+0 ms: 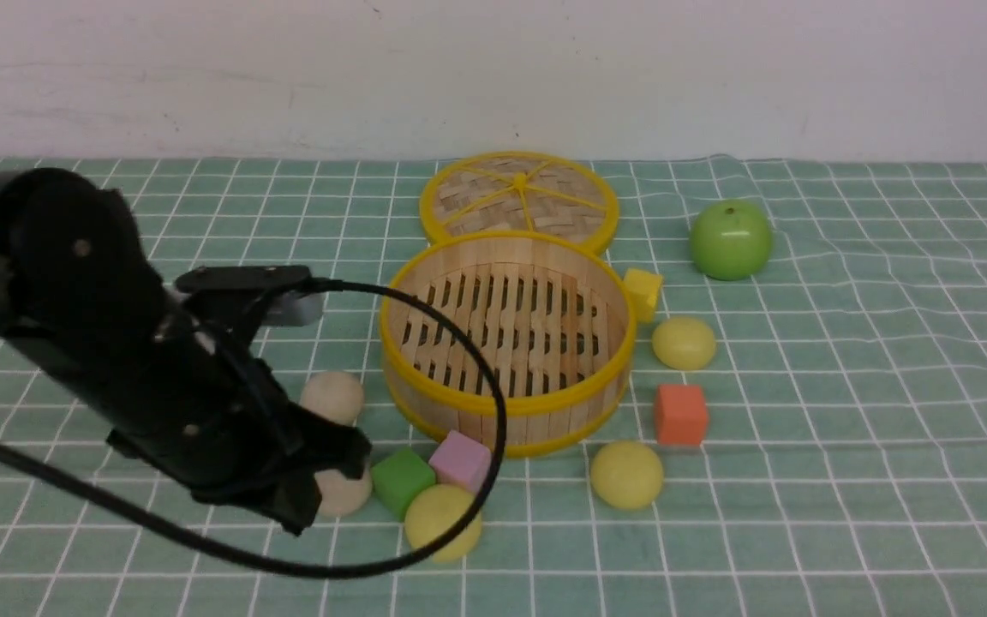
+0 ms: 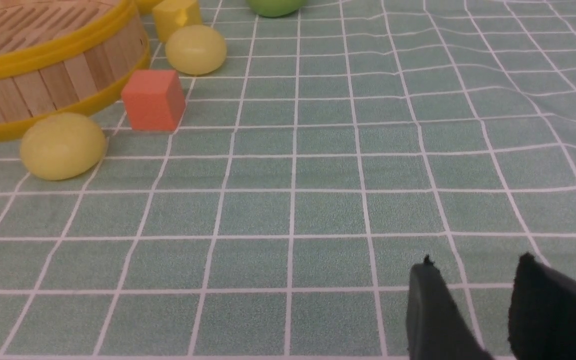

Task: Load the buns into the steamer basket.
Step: Use the left arm to grab a steamed stuffed bun, then use the left arm to put the steamed stuffed bun into the steamer, then use the left arm to grab a steamed stuffed bun

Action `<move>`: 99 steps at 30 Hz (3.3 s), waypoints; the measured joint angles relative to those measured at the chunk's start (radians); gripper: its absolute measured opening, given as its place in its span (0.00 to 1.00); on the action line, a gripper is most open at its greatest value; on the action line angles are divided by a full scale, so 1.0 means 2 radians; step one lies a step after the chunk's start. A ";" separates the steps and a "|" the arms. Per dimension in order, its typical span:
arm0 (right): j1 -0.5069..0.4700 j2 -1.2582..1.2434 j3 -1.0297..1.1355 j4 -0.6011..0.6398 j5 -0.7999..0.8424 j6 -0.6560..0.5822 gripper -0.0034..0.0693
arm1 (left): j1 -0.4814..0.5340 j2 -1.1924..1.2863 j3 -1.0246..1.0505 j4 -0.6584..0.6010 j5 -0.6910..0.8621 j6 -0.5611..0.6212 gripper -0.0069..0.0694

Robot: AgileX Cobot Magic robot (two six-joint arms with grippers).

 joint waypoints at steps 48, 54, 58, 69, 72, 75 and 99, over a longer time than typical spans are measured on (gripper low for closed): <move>0.000 0.000 0.000 0.000 0.000 0.000 0.38 | 0.017 0.070 -0.071 -0.211 -0.174 0.261 0.08; 0.000 0.000 0.000 0.000 0.000 0.000 0.38 | 0.017 0.137 -0.111 -0.321 -0.184 0.393 0.08; 0.000 0.000 0.000 0.000 0.000 0.000 0.38 | 0.017 0.185 -0.158 -0.318 -0.179 0.405 0.08; 0.000 0.000 0.000 0.000 0.000 0.000 0.38 | 0.017 0.241 -0.187 -0.169 -0.146 0.280 0.12; 0.000 0.000 0.000 0.000 0.000 0.000 0.38 | 0.017 0.242 -0.188 -0.163 -0.147 0.277 0.23; 0.000 0.000 0.000 0.000 0.000 0.000 0.38 | 0.017 0.239 -0.188 -0.161 -0.146 0.274 0.38; 0.000 0.000 0.000 0.000 0.000 0.000 0.38 | 0.031 0.175 -0.191 0.121 -0.006 0.023 0.18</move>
